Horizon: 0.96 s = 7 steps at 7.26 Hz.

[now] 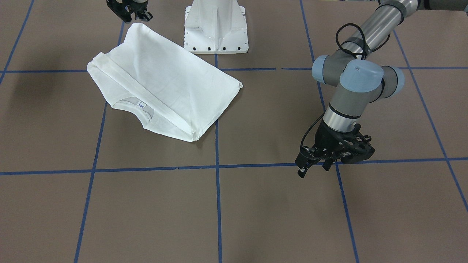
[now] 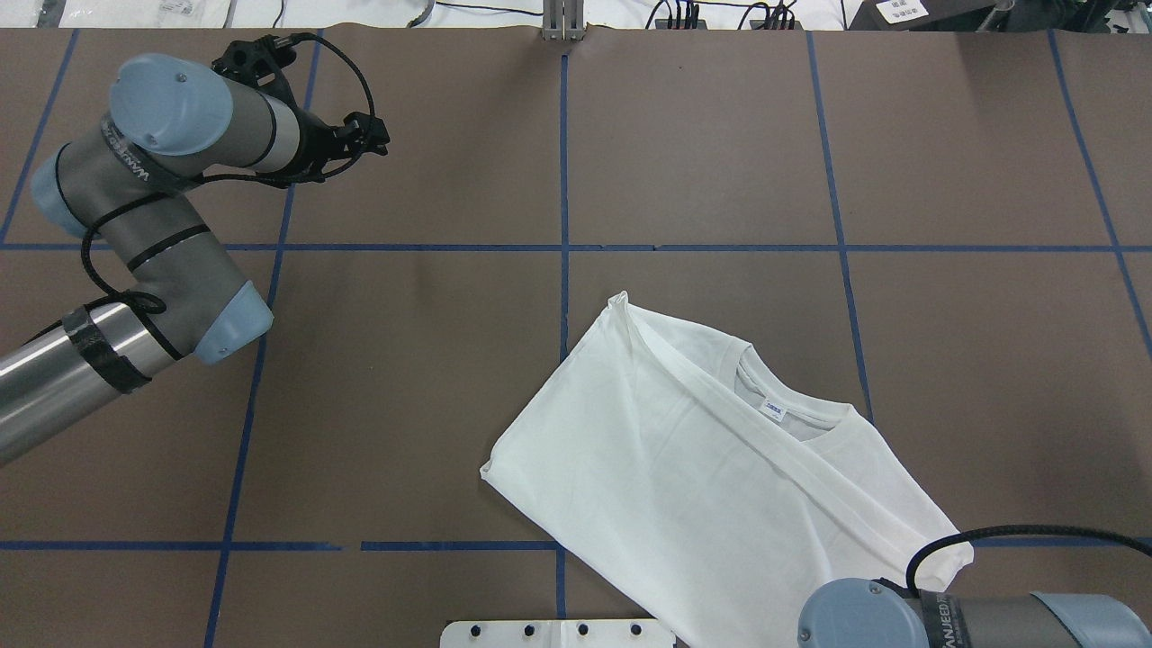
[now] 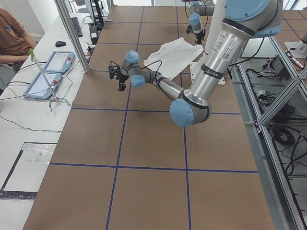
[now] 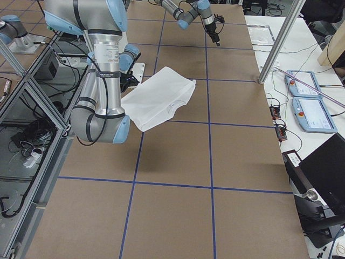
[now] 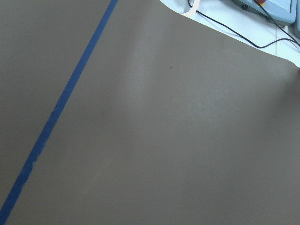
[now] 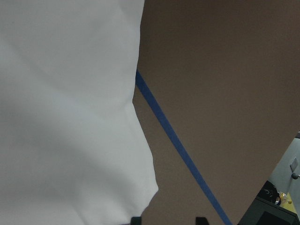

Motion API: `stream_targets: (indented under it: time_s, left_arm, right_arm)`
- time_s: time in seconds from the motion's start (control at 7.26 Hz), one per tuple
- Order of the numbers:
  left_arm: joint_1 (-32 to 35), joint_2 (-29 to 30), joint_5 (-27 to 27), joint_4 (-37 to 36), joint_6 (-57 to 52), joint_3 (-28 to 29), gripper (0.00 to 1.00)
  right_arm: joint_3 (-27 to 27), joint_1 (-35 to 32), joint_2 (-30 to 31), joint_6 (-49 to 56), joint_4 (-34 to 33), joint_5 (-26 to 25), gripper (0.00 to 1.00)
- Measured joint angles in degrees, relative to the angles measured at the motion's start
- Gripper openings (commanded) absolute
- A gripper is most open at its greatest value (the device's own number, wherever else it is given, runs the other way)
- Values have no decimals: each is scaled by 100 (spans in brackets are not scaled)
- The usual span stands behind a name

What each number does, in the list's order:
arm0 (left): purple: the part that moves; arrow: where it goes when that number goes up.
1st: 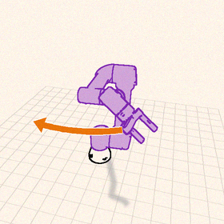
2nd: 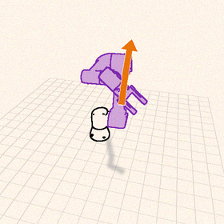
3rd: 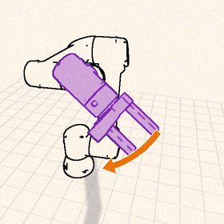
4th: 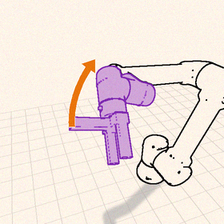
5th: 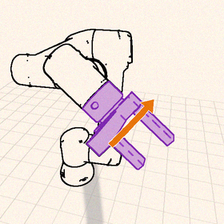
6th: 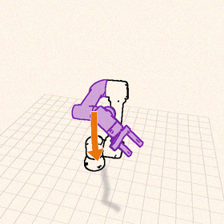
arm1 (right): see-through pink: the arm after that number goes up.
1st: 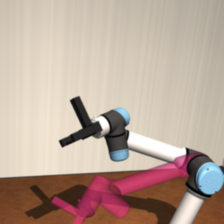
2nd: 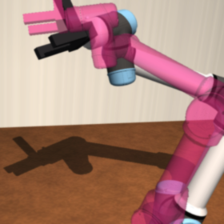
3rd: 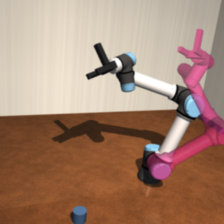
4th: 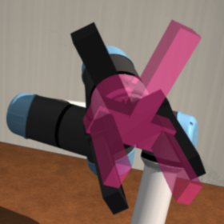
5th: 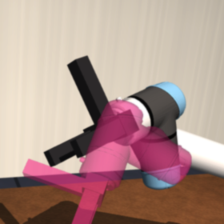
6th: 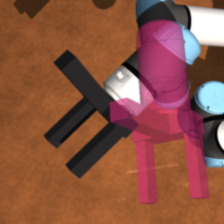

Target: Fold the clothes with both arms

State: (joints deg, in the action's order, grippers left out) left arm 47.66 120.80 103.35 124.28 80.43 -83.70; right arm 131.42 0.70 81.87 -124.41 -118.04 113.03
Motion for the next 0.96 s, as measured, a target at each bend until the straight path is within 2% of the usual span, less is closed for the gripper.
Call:
stream_targets:
  time_s: [0.28,0.55,0.83,0.96]
  left_arm:
    - [-7,16,137,-35,-1,-150,99]
    - [-176,5,570,-454,50,-805,99]
    - [-862,-17,672,-1184,718,-1717,99]
    - [-1308,-56,650,-1357,1263,-1995,99]
  right_arm:
    - [2,-399,-242,106,15,-30,100]
    - [-15,-1179,-670,580,17,-26,100]
    - [-59,-2177,-992,1480,18,106,100]
    - [-89,-2663,-1051,2051,18,254,100]
